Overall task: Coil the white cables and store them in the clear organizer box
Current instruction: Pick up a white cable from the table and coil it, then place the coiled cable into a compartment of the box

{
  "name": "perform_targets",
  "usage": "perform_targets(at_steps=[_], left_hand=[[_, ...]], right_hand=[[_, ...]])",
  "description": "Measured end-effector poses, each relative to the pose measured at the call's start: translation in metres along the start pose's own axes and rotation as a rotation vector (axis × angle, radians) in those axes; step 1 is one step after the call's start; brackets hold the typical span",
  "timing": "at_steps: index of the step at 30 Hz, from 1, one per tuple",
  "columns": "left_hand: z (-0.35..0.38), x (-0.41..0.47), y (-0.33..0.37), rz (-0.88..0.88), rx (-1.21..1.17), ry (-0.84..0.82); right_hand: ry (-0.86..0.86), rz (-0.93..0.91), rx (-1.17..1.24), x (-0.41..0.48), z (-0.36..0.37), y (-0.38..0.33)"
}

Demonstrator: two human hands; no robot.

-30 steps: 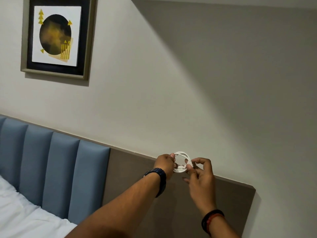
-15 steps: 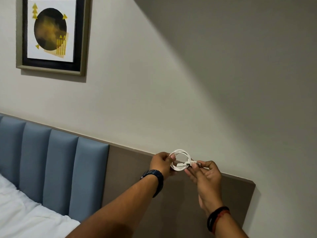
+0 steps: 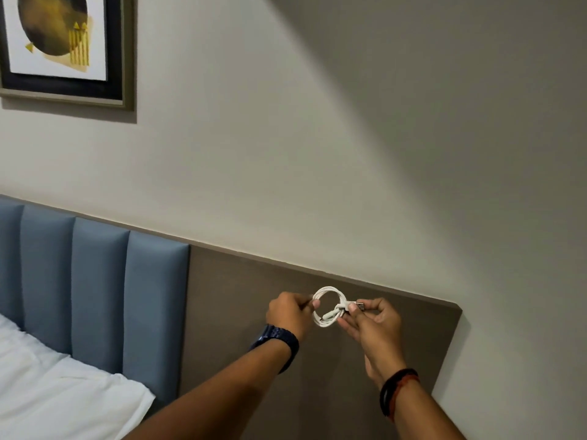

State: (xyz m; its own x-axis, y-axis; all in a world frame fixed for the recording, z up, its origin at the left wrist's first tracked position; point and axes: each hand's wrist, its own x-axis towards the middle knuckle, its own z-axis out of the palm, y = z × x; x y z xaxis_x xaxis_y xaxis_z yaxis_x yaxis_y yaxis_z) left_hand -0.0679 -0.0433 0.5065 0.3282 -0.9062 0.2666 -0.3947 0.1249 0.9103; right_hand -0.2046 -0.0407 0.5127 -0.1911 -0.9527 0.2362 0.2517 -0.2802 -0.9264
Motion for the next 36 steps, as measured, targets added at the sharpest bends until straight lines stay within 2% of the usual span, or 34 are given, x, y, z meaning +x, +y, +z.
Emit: perform_targets(at_steps=[6, 11, 13, 17, 18, 22, 28, 33, 36], left_hand=[[0.018, -0.01, -0.015, 0.077, 0.177, -0.094], [0.031, -0.013, -0.026, 0.059, 0.172, -0.144], [0.037, -0.017, -0.031, 0.025, 0.075, -0.132], [0.042, -0.022, -0.038, -0.148, -0.399, -0.162], [0.043, -0.022, -0.041, -0.169, -0.454, -0.18], [0.054, -0.027, -0.061, -0.213, -0.39, -0.245], [0.099, -0.039, -0.153, -0.368, -0.156, -0.261], [0.155, -0.073, -0.269, -0.61, -0.206, -0.308], [0.192, -0.112, -0.348, -0.689, -0.18, -0.343]], right_hand=[[0.002, 0.073, 0.024, 0.001, -0.014, 0.011], [-0.005, 0.115, 0.059, 0.0, -0.023, 0.015], [0.005, 0.133, 0.067, 0.0, -0.029, 0.017], [0.022, 0.175, 0.036, -0.002, -0.046, 0.028], [0.027, 0.188, 0.029, -0.003, -0.052, 0.033], [0.062, 0.28, -0.025, -0.005, -0.072, 0.067], [0.159, 0.457, -0.086, -0.022, -0.101, 0.154], [0.242, 0.6, -0.123, -0.043, -0.145, 0.26], [0.274, 0.697, -0.159, -0.068, -0.183, 0.343]])
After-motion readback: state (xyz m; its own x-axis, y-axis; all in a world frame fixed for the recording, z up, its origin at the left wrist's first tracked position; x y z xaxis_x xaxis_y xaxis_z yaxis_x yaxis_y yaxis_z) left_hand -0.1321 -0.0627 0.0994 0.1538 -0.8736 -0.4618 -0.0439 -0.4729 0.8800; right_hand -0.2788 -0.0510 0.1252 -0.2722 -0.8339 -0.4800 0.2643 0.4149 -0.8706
